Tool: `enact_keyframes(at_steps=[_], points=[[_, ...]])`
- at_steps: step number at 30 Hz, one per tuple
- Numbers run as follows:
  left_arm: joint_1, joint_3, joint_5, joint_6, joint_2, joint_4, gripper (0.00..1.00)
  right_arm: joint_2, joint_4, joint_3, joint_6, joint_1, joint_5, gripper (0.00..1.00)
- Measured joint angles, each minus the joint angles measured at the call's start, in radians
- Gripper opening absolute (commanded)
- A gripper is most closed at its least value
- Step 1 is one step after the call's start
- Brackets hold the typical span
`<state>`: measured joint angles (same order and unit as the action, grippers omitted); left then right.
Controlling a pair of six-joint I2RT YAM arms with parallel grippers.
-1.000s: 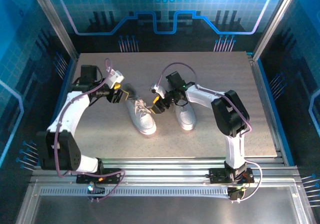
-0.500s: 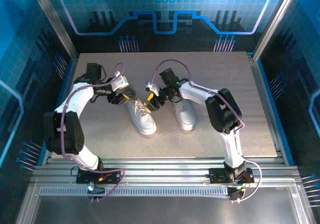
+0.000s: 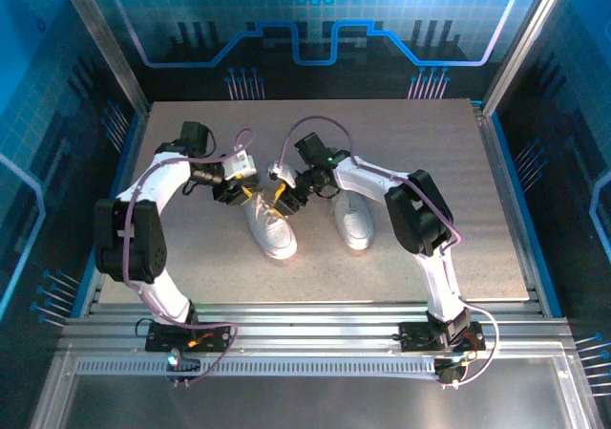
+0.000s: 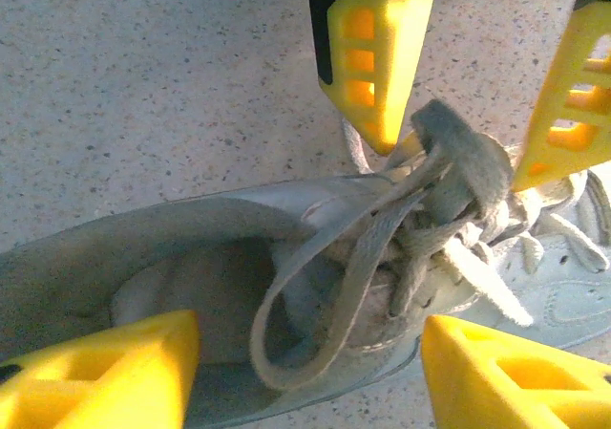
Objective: Tie the shoes
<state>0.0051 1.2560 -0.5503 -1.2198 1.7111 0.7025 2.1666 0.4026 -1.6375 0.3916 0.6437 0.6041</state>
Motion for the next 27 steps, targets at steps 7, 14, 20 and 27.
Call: enact_keyframes(at_steps=[7,14,20,27], points=[[-0.002,-0.001,0.02,-0.037,-0.001,0.011,0.12,-0.007,-0.011,0.012,0.001,0.017,0.008,0.04],[-0.002,-0.014,0.046,-0.044,-0.06,0.01,0.0,-0.05,-0.068,0.072,0.008,0.02,-0.023,0.0],[-0.002,-0.039,0.08,-0.039,-0.159,-0.008,0.0,-0.061,-0.075,0.08,0.014,0.024,-0.053,0.0],[-0.002,-0.148,0.136,0.008,-0.265,-0.056,0.0,-0.061,-0.081,0.08,0.018,0.023,-0.127,0.0]])
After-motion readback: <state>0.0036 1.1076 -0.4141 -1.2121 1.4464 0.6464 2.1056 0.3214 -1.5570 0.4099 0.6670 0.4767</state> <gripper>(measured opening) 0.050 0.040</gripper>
